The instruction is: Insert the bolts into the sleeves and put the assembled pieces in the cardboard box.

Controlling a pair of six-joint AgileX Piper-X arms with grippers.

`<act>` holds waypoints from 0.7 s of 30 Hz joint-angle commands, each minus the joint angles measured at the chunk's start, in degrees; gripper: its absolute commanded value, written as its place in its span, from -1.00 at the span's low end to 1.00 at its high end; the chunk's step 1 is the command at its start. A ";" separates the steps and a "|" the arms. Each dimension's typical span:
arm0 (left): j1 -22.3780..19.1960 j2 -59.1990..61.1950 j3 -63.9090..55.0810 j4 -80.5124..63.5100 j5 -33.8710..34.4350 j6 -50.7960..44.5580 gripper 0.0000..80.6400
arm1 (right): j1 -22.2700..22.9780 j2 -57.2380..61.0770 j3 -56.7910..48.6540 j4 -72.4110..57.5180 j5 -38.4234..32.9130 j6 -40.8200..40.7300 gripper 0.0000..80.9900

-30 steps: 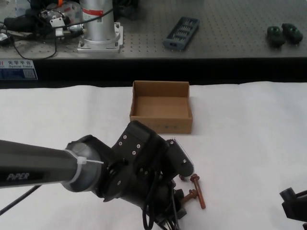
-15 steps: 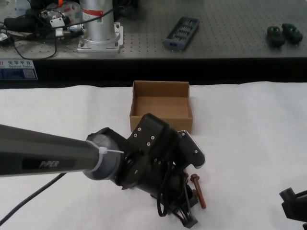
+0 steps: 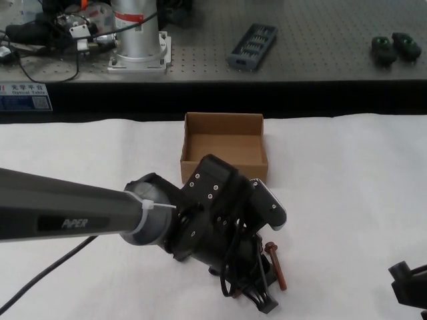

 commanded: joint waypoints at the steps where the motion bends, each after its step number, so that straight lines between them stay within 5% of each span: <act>1: -0.19 1.70 -0.35 4.82 -2.66 0.52 -0.40 | -0.03 -0.54 -0.11 -0.40 -0.60 0.01 -0.94; 21: -0.19 1.70 -1.92 12.39 -5.33 1.19 -0.46 | -0.03 -0.54 -0.11 -0.44 -0.60 0.01 -0.94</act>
